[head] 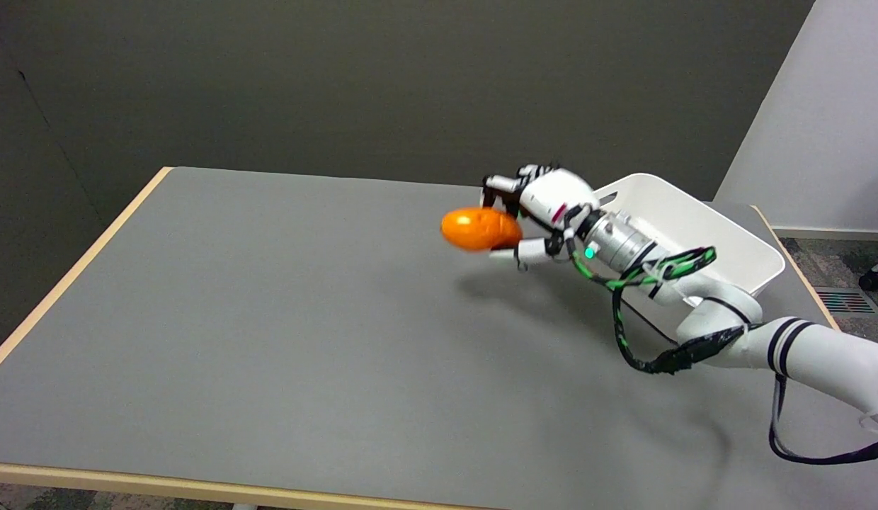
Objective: Pick up mango.Place mango into white box.
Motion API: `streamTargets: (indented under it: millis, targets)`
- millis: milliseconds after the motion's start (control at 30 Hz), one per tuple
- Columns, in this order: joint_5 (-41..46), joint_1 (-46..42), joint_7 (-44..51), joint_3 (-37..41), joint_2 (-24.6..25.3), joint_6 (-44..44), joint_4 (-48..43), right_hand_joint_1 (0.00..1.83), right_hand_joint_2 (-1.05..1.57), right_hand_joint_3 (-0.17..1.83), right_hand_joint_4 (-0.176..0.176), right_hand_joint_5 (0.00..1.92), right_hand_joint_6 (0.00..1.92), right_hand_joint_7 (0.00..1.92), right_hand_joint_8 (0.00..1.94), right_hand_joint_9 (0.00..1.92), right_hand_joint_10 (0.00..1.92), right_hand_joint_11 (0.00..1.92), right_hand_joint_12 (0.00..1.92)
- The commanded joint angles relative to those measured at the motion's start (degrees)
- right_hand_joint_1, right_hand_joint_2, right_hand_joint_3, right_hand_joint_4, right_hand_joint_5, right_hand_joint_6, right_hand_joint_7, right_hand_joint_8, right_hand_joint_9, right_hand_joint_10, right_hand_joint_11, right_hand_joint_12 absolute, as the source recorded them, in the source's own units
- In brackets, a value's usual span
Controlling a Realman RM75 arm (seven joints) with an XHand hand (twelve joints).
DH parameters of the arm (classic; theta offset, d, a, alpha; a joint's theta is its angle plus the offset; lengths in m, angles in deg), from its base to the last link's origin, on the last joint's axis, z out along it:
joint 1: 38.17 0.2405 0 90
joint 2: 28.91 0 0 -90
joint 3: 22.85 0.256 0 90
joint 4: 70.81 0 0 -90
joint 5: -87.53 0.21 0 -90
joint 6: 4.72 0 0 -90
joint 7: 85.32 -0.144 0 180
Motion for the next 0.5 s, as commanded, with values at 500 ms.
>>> streamTargets:
  millis: [500]
  targets:
    - [0.07, -15.53, 5.17, 52.08, 4.66, -12.82, 15.3, 0.86, 1.03, 0.56, 0.176, 0.68, 1.58, 0.85, 1.55, 0.82, 1.54, 0.43, 1.77]
